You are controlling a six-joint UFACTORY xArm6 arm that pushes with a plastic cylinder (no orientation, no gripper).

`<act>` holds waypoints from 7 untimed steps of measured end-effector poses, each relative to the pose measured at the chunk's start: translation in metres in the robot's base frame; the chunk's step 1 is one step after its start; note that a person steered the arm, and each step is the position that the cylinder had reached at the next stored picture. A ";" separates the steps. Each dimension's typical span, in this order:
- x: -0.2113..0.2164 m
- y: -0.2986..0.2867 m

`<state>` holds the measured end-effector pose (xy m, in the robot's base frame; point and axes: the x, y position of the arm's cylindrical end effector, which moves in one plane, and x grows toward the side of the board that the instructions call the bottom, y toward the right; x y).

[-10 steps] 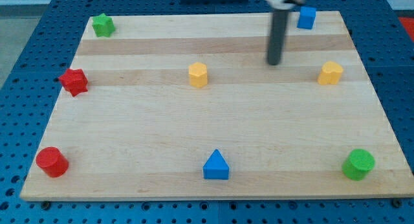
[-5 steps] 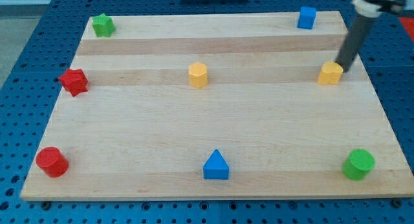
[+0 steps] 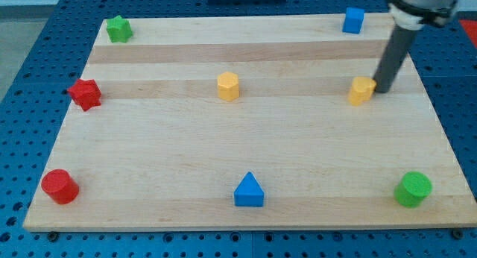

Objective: Push the yellow heart into yellow hexagon

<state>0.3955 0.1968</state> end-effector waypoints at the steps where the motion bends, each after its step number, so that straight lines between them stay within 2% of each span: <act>1: 0.000 -0.083; 2: 0.000 -0.128; 4: 0.002 -0.053; 5: 0.027 -0.068; 6: 0.042 -0.110; 7: 0.035 -0.158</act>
<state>0.4308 0.0392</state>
